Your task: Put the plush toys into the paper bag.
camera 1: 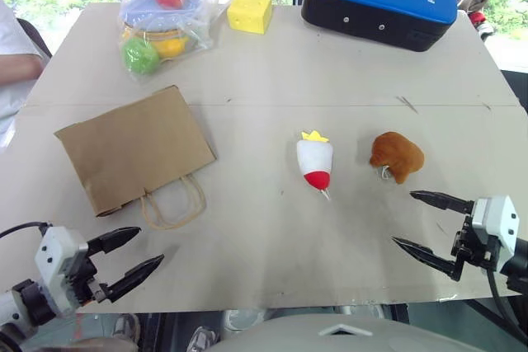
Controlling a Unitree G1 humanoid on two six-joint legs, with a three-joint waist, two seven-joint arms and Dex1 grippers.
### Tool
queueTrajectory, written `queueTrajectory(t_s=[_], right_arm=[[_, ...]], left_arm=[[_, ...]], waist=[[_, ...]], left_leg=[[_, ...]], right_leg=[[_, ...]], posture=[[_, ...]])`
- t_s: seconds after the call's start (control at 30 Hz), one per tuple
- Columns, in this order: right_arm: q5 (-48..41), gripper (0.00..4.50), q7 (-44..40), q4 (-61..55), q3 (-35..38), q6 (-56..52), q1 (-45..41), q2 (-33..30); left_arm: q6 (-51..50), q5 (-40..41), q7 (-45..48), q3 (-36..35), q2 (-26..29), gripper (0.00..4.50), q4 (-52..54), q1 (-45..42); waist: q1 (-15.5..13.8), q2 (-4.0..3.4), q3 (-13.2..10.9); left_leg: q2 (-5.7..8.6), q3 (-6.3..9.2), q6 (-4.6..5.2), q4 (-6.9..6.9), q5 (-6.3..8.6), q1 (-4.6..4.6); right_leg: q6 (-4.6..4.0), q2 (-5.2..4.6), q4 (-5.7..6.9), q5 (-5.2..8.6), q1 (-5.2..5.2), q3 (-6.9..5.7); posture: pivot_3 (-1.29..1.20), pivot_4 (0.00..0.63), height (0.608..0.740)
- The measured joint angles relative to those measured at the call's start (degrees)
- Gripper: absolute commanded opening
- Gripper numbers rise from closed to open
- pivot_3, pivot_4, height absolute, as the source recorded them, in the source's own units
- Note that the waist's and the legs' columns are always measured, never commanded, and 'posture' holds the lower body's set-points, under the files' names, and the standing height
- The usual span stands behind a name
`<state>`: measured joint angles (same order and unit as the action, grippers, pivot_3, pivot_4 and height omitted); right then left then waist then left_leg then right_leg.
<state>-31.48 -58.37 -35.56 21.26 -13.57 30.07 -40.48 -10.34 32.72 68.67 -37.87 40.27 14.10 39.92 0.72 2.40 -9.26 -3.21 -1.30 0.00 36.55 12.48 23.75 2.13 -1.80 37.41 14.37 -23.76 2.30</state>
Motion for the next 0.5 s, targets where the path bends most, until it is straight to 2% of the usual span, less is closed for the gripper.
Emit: queueTrajectory(t_s=[0.07,0.23,0.33,0.5], right_arm=[[-0.69,4.48,-0.03,-0.42,-0.15,-0.65,-0.57,-0.45],[-7.69,4.48,-0.79,-6.56,-4.77,-3.67,-11.37,-3.43],[-9.36,4.48,-1.19,-6.44,-7.61,-4.86,-14.48,-3.56],[-9.88,4.48,-3.36,-6.50,-10.32,-4.89,-16.95,-4.09]], left_arm=[[0.02,0.00,0.41,-0.01,0.26,4.50,-0.18,-0.41],[2.19,-0.22,4.32,-3.40,8.34,4.50,-0.94,-4.93],[2.80,-1.34,5.75,-3.92,10.35,4.50,-1.25,-6.09],[12.16,-7.35,8.96,-0.84,12.48,4.50,-3.18,-10.03]], waist=[[0.00,0.00,0.00],[-0.02,-0.06,0.00],[-0.02,0.01,0.02],[-0.22,-0.01,0.01]], left_leg=[[0.00,-0.01,0.00,0.00,0.00,-0.01],[-0.06,0.04,0.00,0.12,-0.01,-0.04],[0.06,-0.07,0.01,0.01,0.00,0.05],[0.10,-0.07,0.04,0.01,0.01,0.03]], right_leg=[[0.00,0.01,0.01,0.00,0.01,0.00],[-0.01,0.06,0.19,0.00,0.01,-0.06],[-0.02,0.13,0.06,-0.01,0.02,-0.01],[-0.07,0.14,0.06,-0.04,0.06,-0.02]], posture=[[0.00,0.150,0.740],[0.00,0.150,0.740],[0.00,0.150,0.740],[0.00,0.150,0.740]])
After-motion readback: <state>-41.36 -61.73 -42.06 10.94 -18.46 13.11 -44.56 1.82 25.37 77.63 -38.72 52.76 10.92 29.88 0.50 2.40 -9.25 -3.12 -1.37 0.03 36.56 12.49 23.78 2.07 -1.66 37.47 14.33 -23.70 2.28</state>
